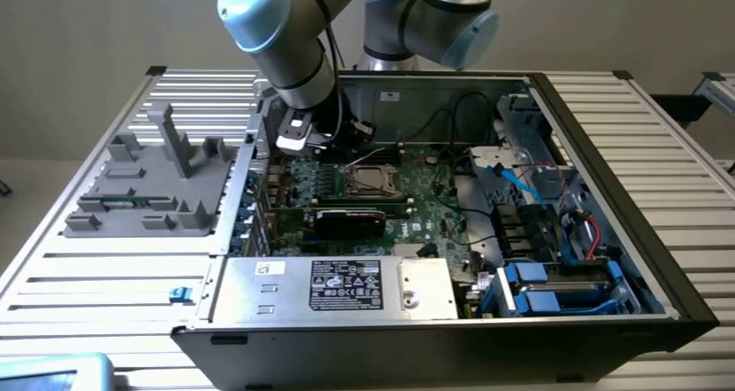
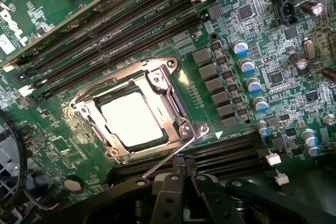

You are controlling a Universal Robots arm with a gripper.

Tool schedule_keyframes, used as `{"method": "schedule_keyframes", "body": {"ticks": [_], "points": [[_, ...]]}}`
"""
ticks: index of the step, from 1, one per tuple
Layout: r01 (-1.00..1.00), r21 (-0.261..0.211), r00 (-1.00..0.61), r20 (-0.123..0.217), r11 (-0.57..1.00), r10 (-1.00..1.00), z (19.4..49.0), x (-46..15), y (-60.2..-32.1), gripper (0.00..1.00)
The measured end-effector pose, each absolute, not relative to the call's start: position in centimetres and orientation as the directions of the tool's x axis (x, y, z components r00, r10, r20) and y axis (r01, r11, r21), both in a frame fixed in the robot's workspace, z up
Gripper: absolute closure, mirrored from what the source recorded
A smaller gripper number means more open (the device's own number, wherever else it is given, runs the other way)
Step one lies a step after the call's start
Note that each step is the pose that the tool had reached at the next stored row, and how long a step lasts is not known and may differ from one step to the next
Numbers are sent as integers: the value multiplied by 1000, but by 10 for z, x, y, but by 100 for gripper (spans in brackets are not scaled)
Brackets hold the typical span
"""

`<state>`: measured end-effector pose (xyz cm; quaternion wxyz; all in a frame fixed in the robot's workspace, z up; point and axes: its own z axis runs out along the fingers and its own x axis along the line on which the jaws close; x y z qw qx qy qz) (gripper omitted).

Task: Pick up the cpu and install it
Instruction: 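Install the first cpu locking lever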

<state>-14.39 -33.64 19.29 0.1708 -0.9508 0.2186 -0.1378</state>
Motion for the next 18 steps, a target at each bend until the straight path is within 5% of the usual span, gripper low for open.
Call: {"method": "schedule_keyframes", "body": {"ticks": [18], "points": [[-373, -381, 869, 177, -846, -463, 196, -152, -336, 89]]}}
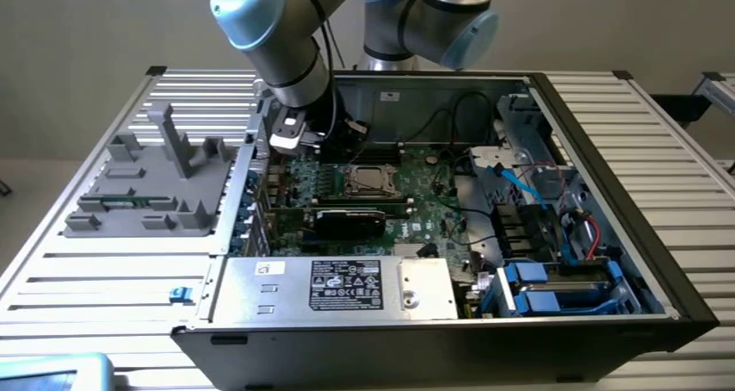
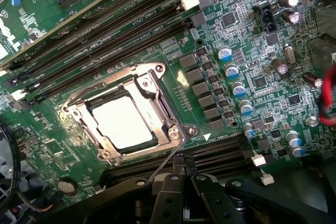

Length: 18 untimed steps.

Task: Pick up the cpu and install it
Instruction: 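Install the first cpu locking lever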

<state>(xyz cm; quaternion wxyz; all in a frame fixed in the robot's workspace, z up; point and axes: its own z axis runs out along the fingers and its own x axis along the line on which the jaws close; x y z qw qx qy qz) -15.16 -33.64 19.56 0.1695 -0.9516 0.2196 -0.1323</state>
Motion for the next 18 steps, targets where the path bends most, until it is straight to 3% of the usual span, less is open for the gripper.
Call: {"method": "schedule_keyframes", "body": {"ticks": [18], "points": [[-373, -381, 868, 177, -846, -463, 197, -149, -338, 89]]}}
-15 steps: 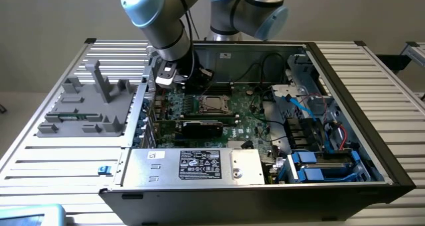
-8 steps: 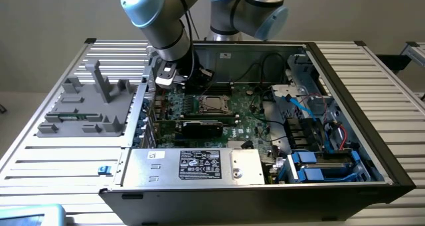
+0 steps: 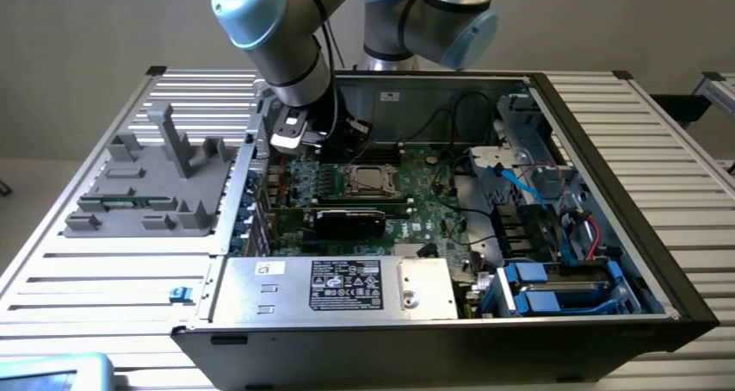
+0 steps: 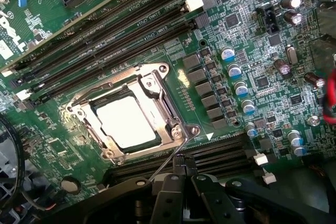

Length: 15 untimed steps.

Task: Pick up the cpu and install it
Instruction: 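Install the first cpu locking lever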

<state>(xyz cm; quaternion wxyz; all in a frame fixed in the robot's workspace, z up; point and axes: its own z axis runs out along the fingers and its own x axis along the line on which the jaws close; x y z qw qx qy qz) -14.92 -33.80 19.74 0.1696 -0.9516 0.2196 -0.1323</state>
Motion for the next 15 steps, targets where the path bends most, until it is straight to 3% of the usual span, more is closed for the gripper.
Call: {"method": "schedule_keyframes", "body": {"ticks": [15], "points": [[-373, -381, 868, 177, -846, -463, 193, -139, -338, 89]]}}
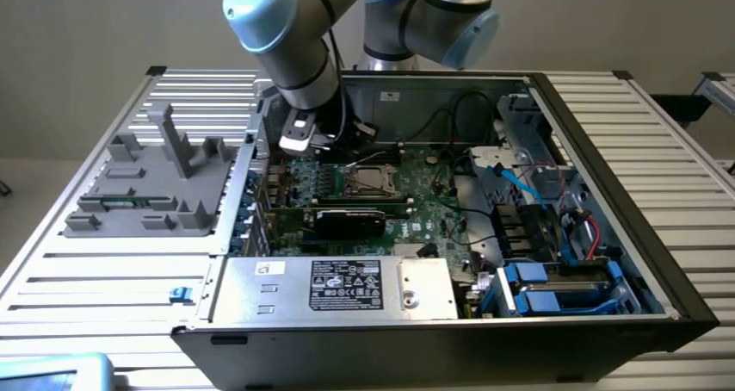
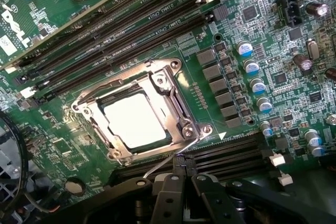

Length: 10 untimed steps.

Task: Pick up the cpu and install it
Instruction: 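Install the first cpu locking lever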

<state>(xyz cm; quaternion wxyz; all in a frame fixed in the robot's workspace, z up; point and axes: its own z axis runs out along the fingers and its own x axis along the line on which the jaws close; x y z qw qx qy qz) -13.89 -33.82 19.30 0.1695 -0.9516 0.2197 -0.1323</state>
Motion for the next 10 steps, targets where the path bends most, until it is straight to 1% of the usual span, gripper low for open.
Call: {"method": "schedule_keyframes", "body": {"ticks": [10], "points": [[-374, -380, 869, 177, -846, -463, 191, -136, -342, 89]]}}
